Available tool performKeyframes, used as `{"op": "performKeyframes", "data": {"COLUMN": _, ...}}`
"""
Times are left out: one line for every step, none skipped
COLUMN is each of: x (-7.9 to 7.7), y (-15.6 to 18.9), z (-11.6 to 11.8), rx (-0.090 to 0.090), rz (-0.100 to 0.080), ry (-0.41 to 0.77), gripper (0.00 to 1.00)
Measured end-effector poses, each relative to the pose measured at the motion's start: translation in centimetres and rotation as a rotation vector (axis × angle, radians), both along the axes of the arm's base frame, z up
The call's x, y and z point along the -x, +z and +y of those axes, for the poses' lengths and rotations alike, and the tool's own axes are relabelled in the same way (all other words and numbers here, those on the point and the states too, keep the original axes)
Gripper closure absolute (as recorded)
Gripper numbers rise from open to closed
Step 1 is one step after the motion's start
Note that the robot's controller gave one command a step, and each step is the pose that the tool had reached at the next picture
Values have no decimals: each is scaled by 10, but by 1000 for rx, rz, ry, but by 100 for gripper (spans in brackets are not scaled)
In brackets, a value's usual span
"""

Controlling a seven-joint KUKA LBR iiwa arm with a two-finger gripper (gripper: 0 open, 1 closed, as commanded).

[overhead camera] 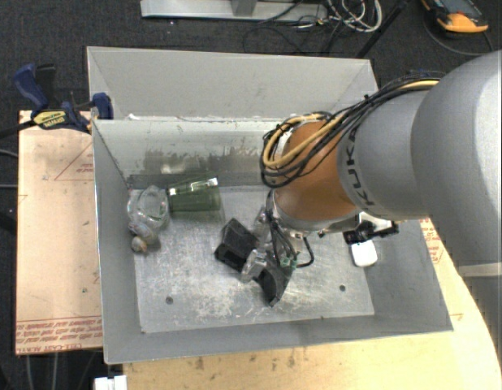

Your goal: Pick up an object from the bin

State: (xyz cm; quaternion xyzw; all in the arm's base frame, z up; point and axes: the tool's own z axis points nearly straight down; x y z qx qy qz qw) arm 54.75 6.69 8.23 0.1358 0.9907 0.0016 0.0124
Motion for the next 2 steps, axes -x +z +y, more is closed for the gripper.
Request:
{"op": "performKeyframes", "data": {"x": -1, "y": 27, "z": 0, "rx": 0, "rz": 30, "ry": 1, "gripper": 100}}
{"op": "performKeyframes", "data": {"x": -7, "y": 74, "z": 7, "rx": 0, "rz": 32, "ry": 20, "gripper": 100}}
